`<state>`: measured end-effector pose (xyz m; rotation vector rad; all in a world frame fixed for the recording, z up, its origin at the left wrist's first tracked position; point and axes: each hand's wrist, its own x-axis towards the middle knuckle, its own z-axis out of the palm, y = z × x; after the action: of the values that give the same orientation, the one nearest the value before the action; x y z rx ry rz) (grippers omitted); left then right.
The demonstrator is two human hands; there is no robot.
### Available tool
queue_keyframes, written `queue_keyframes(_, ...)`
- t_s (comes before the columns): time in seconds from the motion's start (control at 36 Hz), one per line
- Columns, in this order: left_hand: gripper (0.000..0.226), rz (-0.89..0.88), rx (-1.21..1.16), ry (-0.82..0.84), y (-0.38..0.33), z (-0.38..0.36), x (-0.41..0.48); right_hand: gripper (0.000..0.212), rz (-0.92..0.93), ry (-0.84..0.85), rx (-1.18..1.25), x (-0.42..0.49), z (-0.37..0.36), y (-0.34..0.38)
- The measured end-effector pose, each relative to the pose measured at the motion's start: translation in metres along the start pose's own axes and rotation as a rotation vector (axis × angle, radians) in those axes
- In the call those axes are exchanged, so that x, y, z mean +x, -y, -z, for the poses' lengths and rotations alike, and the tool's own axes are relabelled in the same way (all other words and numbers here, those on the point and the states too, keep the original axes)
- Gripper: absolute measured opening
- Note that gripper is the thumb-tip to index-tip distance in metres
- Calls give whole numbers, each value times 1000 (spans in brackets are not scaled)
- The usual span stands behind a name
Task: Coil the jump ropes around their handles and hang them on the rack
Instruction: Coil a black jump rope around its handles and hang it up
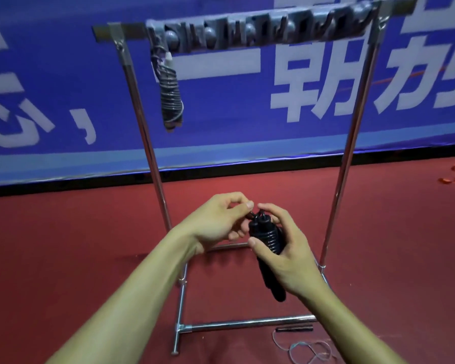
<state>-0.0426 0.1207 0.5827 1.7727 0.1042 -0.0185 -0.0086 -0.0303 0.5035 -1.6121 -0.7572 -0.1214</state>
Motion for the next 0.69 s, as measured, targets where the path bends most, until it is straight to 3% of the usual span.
queue_keyframes(0.25,22,-38,214,-87,-35,7,9,51,63,9,-252,15,7,20)
queue_keyframes(0.44,25,-306,493,-306,-54,14,16,50,62,20,-326,42,8,33)
queue_keyframes(0.69,26,-499,516,-335,-84,51,26,44,21,-12,-95,77,-9,47)
